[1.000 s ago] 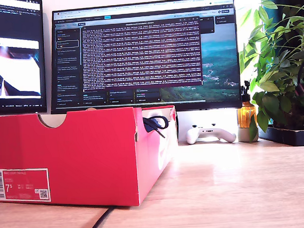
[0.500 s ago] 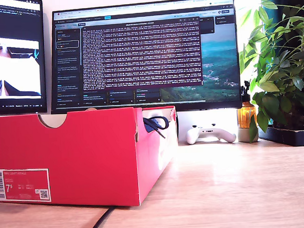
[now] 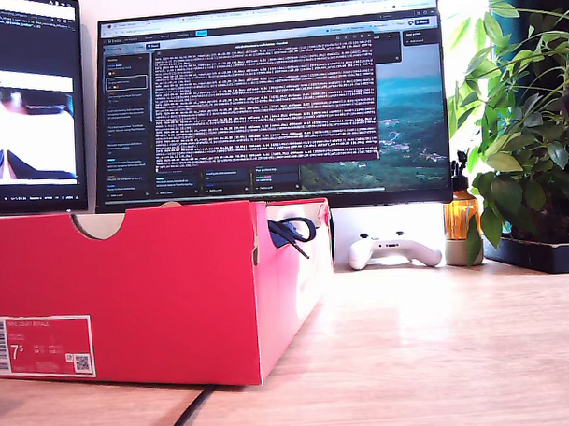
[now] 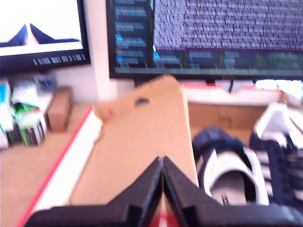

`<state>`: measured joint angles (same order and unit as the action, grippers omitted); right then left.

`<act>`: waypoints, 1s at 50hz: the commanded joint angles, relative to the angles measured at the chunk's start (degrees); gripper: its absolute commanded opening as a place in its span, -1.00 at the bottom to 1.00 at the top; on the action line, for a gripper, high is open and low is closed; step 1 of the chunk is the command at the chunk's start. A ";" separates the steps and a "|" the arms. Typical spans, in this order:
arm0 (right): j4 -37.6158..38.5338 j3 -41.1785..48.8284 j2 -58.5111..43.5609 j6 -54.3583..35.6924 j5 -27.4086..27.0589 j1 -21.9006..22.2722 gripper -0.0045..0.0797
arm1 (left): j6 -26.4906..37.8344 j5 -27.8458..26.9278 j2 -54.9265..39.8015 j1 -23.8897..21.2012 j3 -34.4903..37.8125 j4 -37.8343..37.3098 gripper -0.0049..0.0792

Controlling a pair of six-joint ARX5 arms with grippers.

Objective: Pack the blue shoes by picking the first shoe and placing it inside the red shoebox, left side, then picking and rotating the second shoe and placing it in the shoebox

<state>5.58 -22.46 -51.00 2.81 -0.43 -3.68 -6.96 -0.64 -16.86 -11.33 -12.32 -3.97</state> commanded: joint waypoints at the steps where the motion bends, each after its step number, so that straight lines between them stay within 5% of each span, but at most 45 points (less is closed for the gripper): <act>1: 1.01 1.62 1.99 -0.31 -0.22 -0.07 -0.92 | -0.13 0.09 1.40 -0.39 1.53 -0.20 -0.93; 26: 10.67 12.28 14.10 -1.27 -0.13 -0.07 -0.92 | 0.74 -0.22 17.81 -0.85 6.86 -5.31 -0.93; 50: 13.94 21.51 16.96 -1.14 0.52 -0.20 -0.92 | 3.15 -0.39 17.55 -1.77 9.99 -6.36 -0.93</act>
<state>18.06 -2.31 -34.74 1.61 0.01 -3.75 -4.67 -0.99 0.21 -12.82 -3.29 -10.76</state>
